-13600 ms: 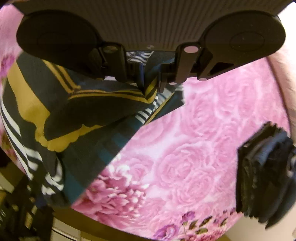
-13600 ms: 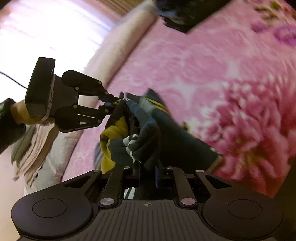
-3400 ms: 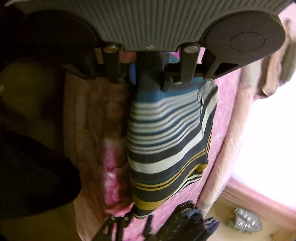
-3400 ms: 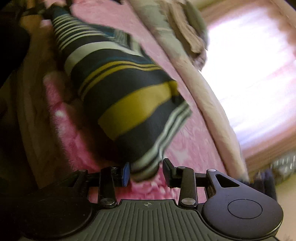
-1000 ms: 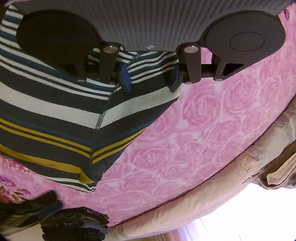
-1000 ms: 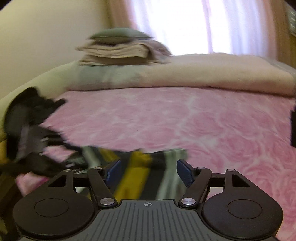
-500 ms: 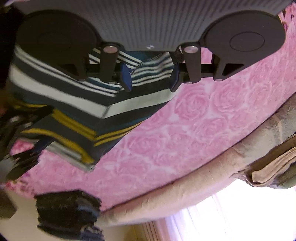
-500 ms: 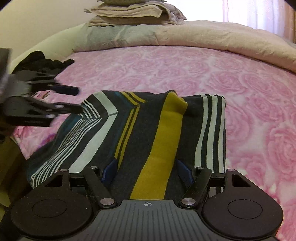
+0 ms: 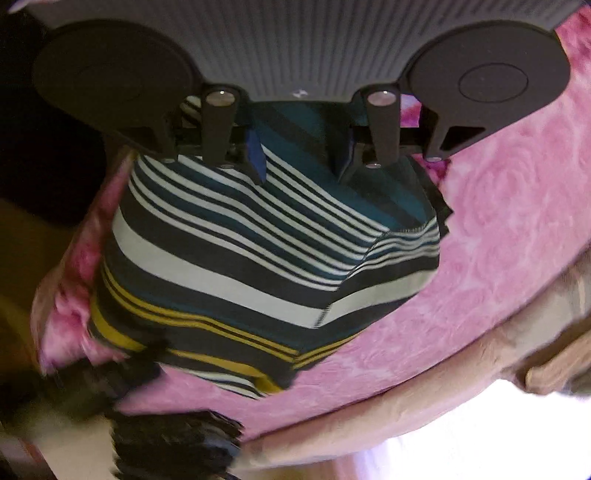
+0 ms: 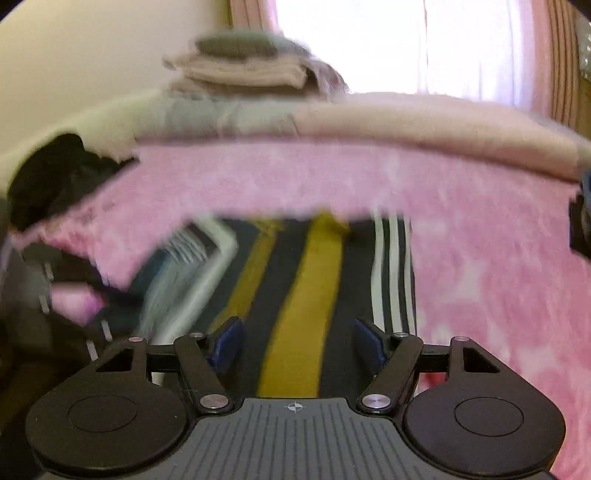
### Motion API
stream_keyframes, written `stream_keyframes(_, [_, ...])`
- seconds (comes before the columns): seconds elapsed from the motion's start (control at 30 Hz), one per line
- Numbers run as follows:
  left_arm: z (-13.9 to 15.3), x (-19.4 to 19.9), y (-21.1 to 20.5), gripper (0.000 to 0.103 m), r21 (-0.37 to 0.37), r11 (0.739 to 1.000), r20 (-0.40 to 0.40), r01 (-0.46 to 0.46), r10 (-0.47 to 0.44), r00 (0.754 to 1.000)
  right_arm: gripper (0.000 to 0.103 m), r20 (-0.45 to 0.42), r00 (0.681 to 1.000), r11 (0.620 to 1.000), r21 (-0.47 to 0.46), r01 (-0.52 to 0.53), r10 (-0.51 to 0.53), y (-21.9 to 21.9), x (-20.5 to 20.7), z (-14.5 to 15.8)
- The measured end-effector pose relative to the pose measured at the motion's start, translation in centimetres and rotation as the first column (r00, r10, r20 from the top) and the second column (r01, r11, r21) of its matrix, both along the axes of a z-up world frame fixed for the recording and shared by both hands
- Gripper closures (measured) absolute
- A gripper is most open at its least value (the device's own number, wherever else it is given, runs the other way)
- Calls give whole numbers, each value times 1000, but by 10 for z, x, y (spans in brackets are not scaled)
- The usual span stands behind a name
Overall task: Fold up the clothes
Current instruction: 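Lift the folded sweater with both grippers and carry it onto the clothes stack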
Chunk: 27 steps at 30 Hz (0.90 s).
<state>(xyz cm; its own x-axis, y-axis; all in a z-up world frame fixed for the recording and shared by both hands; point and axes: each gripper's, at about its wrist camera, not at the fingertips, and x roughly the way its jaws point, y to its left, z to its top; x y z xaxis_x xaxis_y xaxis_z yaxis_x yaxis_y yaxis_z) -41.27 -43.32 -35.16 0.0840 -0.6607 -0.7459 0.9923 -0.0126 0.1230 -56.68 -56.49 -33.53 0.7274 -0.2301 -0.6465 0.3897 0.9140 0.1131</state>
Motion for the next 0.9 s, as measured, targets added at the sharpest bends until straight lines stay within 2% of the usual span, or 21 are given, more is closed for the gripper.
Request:
stream_keyframes(0.03, [1, 2, -1, 64, 3, 1000, -10, 0, 0, 1000, 33, -16, 1000, 1000, 4, 2, -1, 1, -3, -10])
stream_keyframes(0.13, [5, 1, 1, 63, 7, 1000, 17, 8, -8, 1000, 33, 18, 1000, 996, 83, 22, -23, -11, -9, -9])
stream_keyframes(0.2, [12, -2, 7, 64, -7, 1000, 58, 0, 1, 998, 33, 56, 998, 998, 56, -2, -1, -9, -16, 8])
stream_keyframes(0.27, [18, -8, 16, 66, -38, 999, 96, 9, -5, 995, 33, 80, 995, 998, -26, -57, 59, 4, -23, 19])
stream_keyframes(0.37, [26, -22, 34, 64, -89, 994, 122, 68, -57, 991, 33, -3, 985, 976, -134, -173, 174, 24, -33, 9])
stream_keyframes(0.43, [29, -36, 44, 61, -118, 986, 116, 120, -107, 988, 33, -114, 973, 966, -143, -215, 199, 29, -34, -11])
stream_keyframes(0.47, [31, -42, 49, 59, -131, 980, 113, 147, -133, 985, 33, -134, 971, 966, -139, -219, 200, 30, -35, -17])
stream_keyframes(0.53, [31, -61, 54, 58, -133, 970, 170, 202, -178, 969, 33, -143, 968, 958, -173, -230, 206, 37, -41, -17])
stream_keyframes(0.6, [28, -81, 59, 52, -118, 957, 253, 264, -228, 940, 33, -151, 964, 943, -222, -249, 219, 45, -46, -15])
stream_keyframes(0.67, [21, -98, 61, 43, -96, 945, 339, 312, -263, 903, 33, -183, 951, 891, -342, -299, 249, 61, -47, -11])
stream_keyframes(0.73, [10, -113, 61, 39, -66, 934, 426, 350, -291, 857, 33, -252, 928, 810, -459, -365, 276, 74, -45, -14])
stream_keyframes(0.8, [-3, -122, 58, 39, -27, 928, 496, 372, -311, 811, 33, -336, 895, 724, -534, -437, 293, 86, -38, -26])
stream_keyframes(0.87, [-12, -126, 56, 39, -2, 923, 531, 386, -326, 782, 33, -419, 857, 624, -594, -507, 298, 97, -31, -39])
stream_keyframes(0.9, [-15, -126, 54, 39, 2, 923, 540, 385, -325, 777, 33, -445, 842, 589, -607, -533, 304, 99, -26, -46])
